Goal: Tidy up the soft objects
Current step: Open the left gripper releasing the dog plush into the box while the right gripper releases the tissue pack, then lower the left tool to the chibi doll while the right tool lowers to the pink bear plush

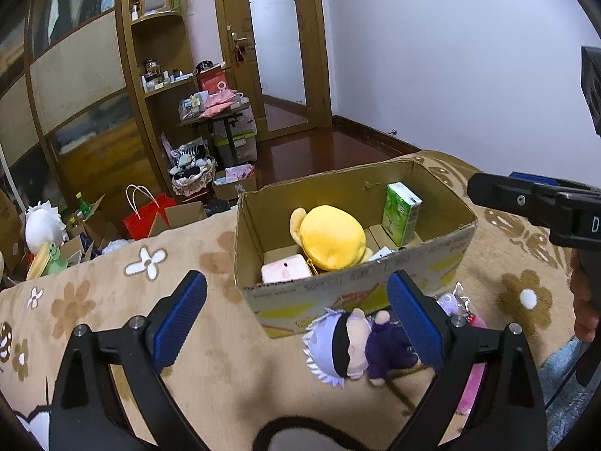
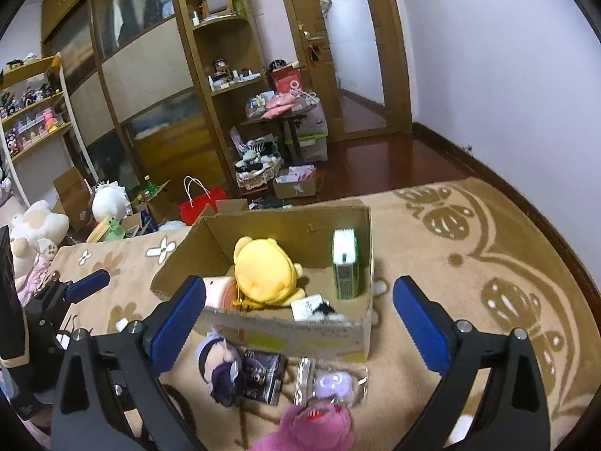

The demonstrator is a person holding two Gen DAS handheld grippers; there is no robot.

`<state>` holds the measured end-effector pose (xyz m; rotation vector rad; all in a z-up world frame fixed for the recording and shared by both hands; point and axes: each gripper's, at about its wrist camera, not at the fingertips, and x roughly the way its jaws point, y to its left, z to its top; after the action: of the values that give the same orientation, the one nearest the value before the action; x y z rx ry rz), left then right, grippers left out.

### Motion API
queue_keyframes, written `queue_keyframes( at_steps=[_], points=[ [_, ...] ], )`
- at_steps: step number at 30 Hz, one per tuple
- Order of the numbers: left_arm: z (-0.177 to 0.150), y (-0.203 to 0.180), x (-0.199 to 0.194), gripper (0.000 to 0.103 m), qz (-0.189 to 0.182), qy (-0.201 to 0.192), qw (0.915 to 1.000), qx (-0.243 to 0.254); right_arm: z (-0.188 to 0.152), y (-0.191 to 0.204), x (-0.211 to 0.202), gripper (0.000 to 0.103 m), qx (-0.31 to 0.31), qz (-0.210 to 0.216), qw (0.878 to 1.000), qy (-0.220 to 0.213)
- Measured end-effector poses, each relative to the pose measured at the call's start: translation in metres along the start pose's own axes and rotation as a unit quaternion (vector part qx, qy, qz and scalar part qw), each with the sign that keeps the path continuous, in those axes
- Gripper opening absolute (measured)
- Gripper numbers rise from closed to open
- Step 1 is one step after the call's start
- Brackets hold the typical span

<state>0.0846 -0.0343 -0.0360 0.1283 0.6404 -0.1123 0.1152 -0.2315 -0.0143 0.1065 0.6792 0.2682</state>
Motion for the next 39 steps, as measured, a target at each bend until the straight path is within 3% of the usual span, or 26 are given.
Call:
queue_keyframes(
  at_steps=[14,24,39],
  points=[
    [-0.006,0.007,-0.010,0.097,-0.003,0.033,0.9992,-0.022,-0.015,-0.003,-0.017,0.103,0.027,-0.008,0.999,0.030],
    [-0.010,0.014,-0.006,0.097,-0.030,0.060,0.9968,-0.044,-0.030,-0.007,-0.013,0.103,0.055,-0.020,0.995,0.077],
    [-0.020,-0.018,0.018,0.097,-0.062,0.078,0.9950,-0.006,-0.057,-0.036,0.020,0.103,0.147,-0.037,0.977,0.152]
  ],
)
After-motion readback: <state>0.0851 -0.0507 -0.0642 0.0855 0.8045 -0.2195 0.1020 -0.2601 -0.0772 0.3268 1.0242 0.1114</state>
